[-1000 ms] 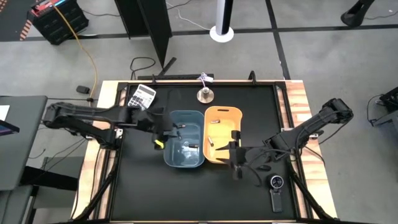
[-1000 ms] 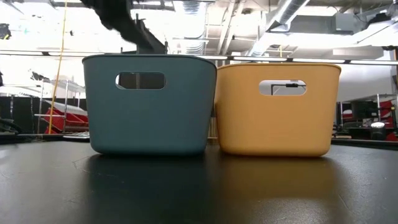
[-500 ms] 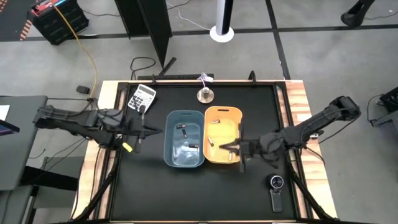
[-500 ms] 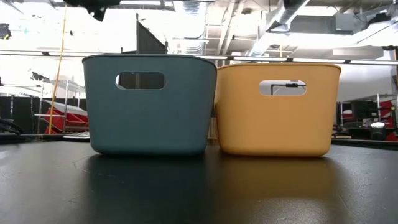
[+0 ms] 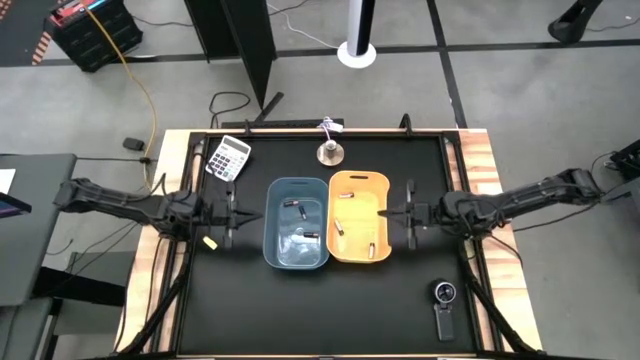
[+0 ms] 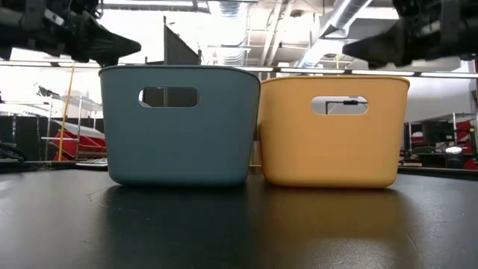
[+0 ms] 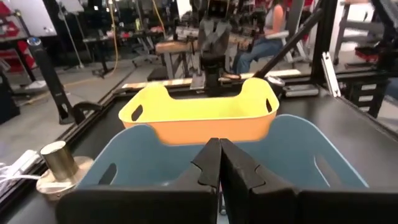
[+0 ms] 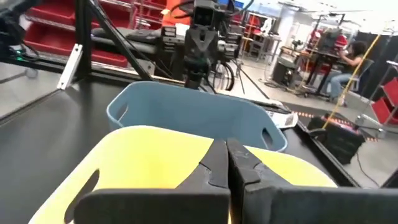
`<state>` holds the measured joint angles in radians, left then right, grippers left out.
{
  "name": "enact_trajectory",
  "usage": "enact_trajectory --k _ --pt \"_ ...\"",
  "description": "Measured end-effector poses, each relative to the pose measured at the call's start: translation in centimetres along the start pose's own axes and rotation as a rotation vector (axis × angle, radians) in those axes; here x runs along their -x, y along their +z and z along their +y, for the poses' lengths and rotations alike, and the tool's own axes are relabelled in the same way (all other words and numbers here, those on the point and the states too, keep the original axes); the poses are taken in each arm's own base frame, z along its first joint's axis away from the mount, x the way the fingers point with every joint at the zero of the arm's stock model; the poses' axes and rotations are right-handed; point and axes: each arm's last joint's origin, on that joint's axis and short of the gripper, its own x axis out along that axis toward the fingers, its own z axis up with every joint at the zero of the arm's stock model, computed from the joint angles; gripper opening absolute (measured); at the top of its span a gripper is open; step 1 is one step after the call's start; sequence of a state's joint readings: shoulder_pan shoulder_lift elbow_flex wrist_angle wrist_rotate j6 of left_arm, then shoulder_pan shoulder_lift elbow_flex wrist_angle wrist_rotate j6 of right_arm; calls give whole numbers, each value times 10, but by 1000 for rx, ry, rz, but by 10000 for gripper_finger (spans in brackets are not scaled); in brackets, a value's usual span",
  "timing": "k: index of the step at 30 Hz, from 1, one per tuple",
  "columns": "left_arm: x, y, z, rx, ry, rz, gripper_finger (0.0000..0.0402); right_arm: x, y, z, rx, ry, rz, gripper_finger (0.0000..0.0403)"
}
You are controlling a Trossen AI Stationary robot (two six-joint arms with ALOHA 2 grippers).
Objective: Sort batteries
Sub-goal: Return to Home Position
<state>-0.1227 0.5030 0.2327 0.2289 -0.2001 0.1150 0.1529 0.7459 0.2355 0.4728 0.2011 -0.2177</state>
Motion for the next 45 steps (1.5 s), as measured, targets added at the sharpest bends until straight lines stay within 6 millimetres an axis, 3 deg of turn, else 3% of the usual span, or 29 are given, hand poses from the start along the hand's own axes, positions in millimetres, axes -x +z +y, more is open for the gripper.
enact_trajectory --k 11,28,34,45 --pt "9 -24 0 -20 49 -71 0 35 -39 -3 -80 -35 -100 3" --pt "29 -46 3 7 104 -87 0 55 -49 -6 -126 -47 -23 1" --pt "37 -48 5 6 104 -86 0 65 -46 -8 -118 -76 -82 0" --pt "38 -48 4 -14 93 -100 0 61 -51 -10 -122 -100 -26 0"
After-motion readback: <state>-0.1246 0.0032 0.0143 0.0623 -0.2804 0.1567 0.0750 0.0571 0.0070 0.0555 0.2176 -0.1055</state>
